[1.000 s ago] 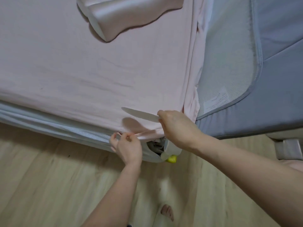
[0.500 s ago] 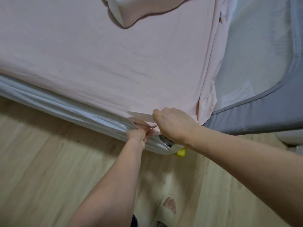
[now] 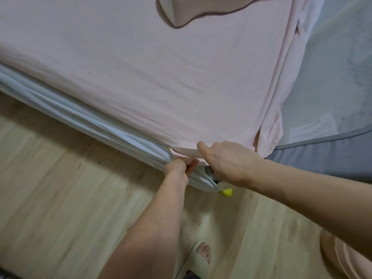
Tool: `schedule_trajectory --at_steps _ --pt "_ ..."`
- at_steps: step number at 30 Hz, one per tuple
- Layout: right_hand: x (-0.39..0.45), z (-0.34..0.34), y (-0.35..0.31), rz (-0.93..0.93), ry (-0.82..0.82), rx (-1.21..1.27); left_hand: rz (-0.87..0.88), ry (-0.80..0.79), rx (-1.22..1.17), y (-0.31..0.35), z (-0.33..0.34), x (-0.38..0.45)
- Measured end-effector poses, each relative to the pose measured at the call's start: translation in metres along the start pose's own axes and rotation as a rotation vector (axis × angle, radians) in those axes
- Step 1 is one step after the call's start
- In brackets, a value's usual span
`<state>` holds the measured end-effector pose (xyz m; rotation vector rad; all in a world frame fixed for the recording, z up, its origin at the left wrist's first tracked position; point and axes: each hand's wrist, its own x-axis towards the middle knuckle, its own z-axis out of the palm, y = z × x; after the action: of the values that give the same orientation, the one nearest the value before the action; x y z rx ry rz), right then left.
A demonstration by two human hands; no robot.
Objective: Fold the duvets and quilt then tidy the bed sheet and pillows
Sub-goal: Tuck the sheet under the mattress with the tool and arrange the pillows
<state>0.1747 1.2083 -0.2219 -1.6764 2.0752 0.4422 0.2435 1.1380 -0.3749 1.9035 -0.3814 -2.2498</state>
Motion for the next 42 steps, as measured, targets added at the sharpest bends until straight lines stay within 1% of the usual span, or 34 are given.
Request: schedule_trajectory --at_steps 3,6,8,10,11,13,15,17,20,23,27,30,32,35,37,39,42 --pt "0.004 0.007 0.001 -0.028 -0.048 -0.01 0.013 0.036 0.06 0.0 0.0 -0.002" --pt "0.005 0.013 -0.004 -0.011 -0.013 -0.047 0.068 0.069 0.091 -0.004 -0.001 0.003" --pt "0.001 0.016 -0.013 0.005 -0.004 -0.067 0.144 0.14 0.181 -0.007 -0.002 0.004" --pt "-0.006 0.018 -0.024 0.057 -0.022 -0.064 0.252 0.251 0.336 -0.009 -0.007 0.006" --pt "-0.009 0.019 -0.027 0.1 -0.032 -0.067 0.277 0.253 0.348 -0.012 -0.009 0.004" --pt "-0.01 0.021 -0.03 0.18 -0.045 -0.054 0.276 0.229 0.333 -0.013 -0.014 0.001" --pt "-0.004 0.022 -0.031 0.205 -0.034 -0.022 0.229 0.207 0.321 -0.012 -0.017 0.0" --pt "0.008 0.023 -0.032 0.22 -0.02 0.031 0.234 0.172 0.34 -0.008 -0.017 -0.005" --pt "0.028 0.025 -0.041 0.238 -0.035 0.075 0.261 0.111 0.423 -0.003 -0.016 -0.011" --pt "0.046 0.025 -0.043 0.3 -0.033 0.093 0.277 -0.002 0.48 0.0 -0.017 -0.012" --pt "0.064 0.026 -0.04 0.279 -0.058 0.066 0.279 -0.07 0.571 0.005 -0.022 -0.009" --pt "0.079 0.033 -0.029 0.307 -0.081 0.117 0.445 -0.047 0.96 0.012 -0.023 -0.007" --pt "0.089 0.033 -0.02 0.327 -0.096 0.135 0.549 -0.05 1.17 0.015 -0.022 -0.006" --pt "0.101 0.029 -0.011 0.302 -0.118 0.13 0.786 -0.061 1.338 0.026 -0.021 -0.009" --pt "0.102 0.031 -0.009 0.274 -0.163 0.156 0.935 -0.082 1.428 0.035 -0.023 -0.002" --pt "0.101 0.038 -0.007 0.258 -0.199 0.154 1.036 -0.152 1.57 0.041 -0.027 0.008" --pt "0.111 0.038 -0.004 0.264 -0.223 0.113 1.115 -0.204 1.859 0.045 -0.033 0.022"
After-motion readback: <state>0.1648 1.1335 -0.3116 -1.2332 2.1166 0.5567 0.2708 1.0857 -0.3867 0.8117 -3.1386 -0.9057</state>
